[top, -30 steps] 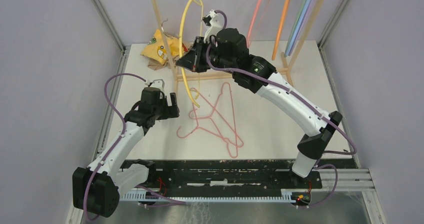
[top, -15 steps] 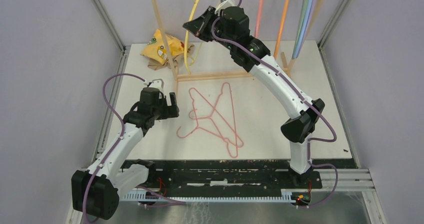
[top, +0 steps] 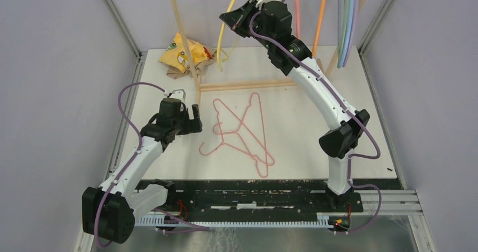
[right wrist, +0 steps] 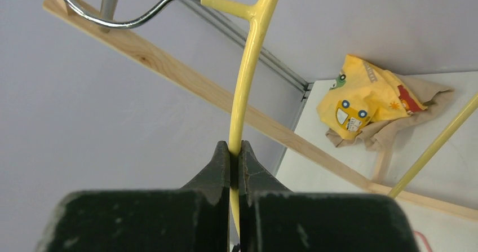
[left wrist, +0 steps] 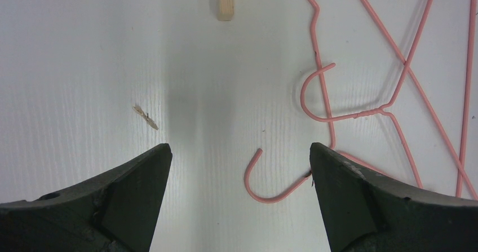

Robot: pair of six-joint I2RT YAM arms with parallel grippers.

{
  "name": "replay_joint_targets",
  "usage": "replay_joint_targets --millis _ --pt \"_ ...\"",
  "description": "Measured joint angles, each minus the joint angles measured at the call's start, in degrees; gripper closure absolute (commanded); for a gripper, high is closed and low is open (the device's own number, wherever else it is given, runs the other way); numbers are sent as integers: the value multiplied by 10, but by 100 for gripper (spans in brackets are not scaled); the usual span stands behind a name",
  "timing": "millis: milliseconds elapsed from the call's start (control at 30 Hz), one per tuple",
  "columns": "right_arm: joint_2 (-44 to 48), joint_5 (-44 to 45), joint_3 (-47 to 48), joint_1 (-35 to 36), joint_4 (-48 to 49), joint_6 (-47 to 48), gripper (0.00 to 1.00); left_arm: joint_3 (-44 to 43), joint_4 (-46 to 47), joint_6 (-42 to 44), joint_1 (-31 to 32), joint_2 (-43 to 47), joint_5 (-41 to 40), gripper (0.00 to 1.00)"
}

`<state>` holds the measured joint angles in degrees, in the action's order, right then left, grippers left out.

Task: Organize the hangers

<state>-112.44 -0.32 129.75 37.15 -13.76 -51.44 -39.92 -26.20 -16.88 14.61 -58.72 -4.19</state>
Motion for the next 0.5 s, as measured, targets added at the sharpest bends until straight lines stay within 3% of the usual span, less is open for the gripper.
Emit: replay_joint_targets --millis 500 --pt "52 19 -99 -69 35 -12 99 -2 0 0 0 -2 0 1"
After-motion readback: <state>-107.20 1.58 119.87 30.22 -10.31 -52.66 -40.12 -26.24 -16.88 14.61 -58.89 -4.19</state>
